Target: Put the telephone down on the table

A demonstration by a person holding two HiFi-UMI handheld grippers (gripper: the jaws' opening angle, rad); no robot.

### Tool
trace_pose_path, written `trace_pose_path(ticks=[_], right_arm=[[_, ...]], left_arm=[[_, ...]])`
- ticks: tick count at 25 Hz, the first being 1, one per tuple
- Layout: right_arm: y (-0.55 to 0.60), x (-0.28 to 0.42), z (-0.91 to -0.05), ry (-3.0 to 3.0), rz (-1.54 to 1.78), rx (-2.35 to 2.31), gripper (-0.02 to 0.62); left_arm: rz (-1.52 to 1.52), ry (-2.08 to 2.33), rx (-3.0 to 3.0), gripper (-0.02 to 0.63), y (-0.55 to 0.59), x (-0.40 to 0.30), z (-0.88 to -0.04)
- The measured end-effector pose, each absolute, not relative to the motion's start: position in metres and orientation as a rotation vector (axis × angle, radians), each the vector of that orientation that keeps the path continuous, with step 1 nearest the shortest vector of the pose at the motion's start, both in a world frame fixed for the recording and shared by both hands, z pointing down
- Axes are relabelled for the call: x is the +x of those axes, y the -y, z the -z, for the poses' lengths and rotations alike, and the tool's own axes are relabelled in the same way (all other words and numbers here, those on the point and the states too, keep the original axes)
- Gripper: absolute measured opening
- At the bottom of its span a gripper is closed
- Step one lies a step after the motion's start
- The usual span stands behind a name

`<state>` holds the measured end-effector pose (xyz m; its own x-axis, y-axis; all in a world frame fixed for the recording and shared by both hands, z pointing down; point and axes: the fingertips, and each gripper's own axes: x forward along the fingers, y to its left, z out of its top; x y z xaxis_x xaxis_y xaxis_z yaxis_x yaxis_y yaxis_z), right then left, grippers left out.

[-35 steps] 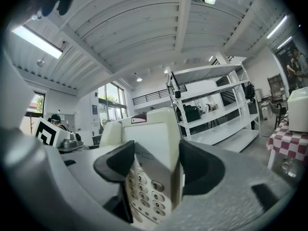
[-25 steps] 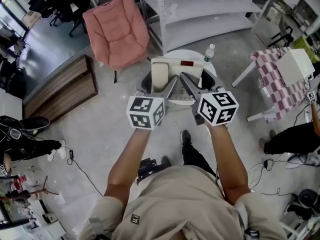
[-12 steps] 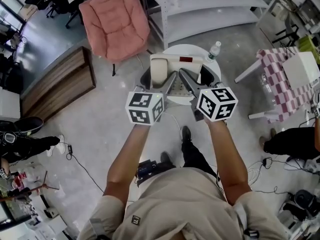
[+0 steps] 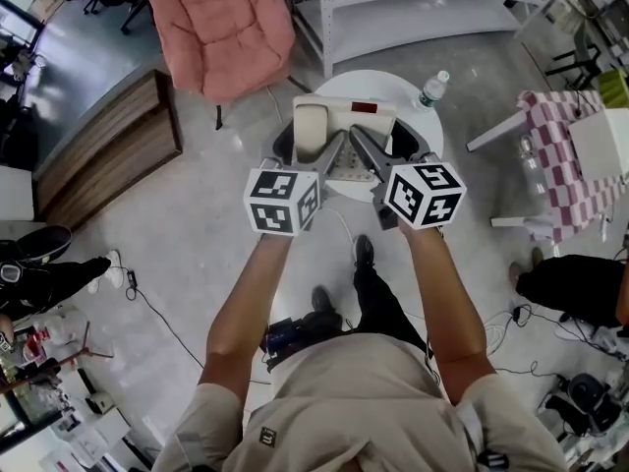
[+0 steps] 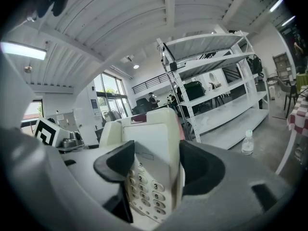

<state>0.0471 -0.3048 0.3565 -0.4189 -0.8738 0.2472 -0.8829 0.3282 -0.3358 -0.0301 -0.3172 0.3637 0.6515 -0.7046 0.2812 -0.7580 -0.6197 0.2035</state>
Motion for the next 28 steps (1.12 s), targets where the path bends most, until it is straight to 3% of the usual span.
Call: trace_pose_path(ticks=[28], right_arm=[[0.389, 0.063, -0.526, 2.461, -0.905, 1.550, 0.272]], left_arm=[[-0.418, 1.171, 2.387, 0.318, 0.396, -0.014, -0.530]])
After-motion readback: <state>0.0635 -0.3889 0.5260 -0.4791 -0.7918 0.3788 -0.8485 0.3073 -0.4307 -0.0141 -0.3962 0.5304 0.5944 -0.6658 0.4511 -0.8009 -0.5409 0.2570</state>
